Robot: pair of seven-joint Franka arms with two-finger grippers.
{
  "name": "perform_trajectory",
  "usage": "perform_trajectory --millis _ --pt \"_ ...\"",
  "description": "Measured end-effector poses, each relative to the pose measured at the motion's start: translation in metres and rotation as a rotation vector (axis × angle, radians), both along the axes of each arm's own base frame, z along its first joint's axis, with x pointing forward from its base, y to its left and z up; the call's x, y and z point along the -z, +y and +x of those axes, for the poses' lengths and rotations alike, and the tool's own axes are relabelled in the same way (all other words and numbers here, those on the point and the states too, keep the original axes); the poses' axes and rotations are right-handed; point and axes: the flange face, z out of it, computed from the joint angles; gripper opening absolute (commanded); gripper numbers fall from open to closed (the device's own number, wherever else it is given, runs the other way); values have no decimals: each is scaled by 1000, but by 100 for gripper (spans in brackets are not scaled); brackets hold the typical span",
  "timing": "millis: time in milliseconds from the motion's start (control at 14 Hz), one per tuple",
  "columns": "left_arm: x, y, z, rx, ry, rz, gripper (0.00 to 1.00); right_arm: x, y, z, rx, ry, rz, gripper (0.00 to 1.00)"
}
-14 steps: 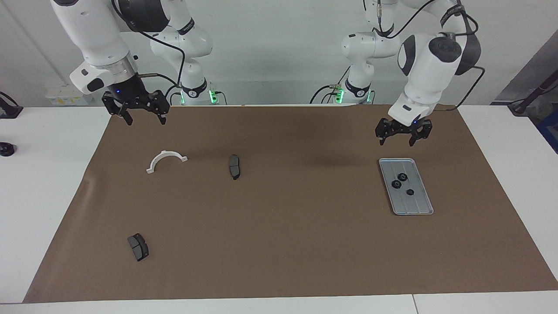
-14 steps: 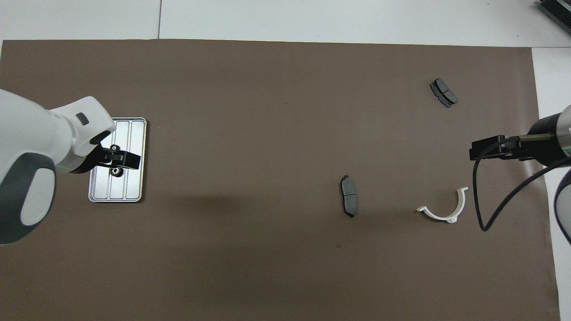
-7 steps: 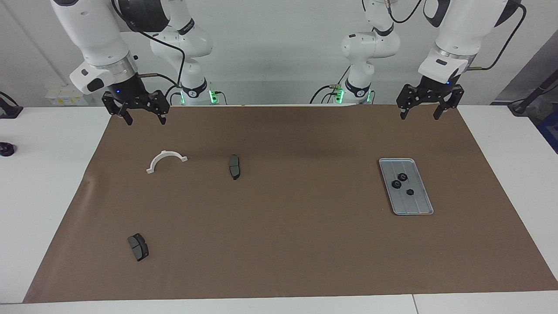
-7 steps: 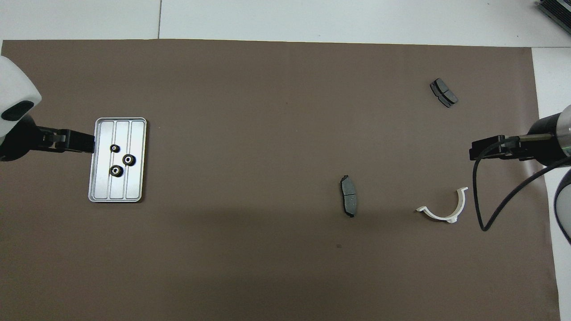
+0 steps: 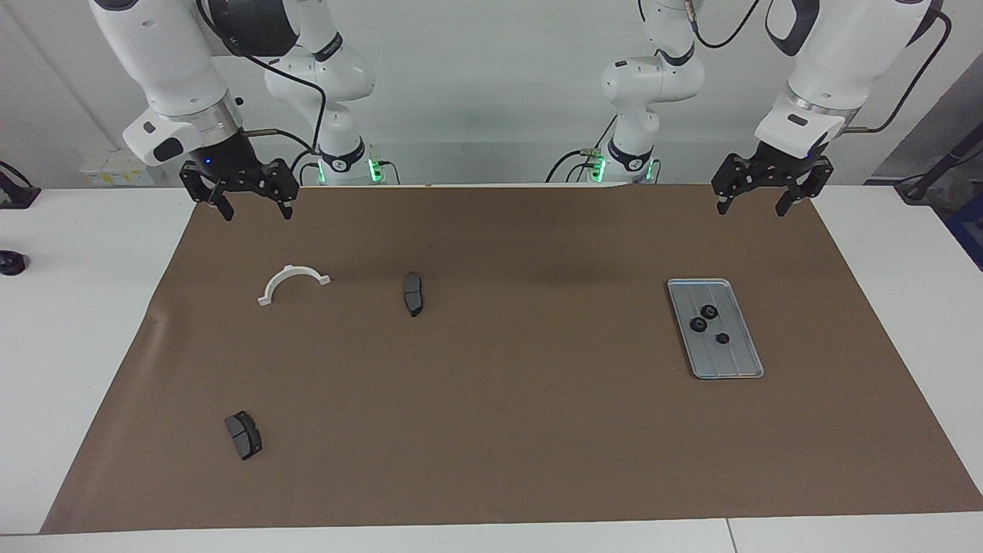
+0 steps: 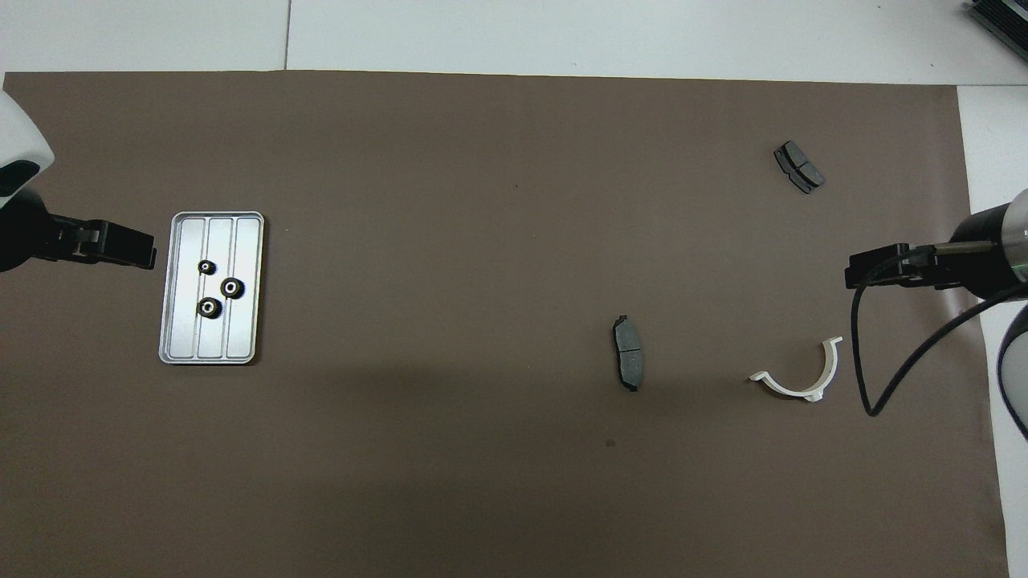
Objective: Pick bearing gear from pile to tray
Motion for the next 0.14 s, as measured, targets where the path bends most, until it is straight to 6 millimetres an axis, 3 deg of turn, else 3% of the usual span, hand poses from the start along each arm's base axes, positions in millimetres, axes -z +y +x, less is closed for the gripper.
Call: perform_trajectory --millis 142 --pt "0 0 0 0 0 0 100 0 0 0 0 0 0 100"
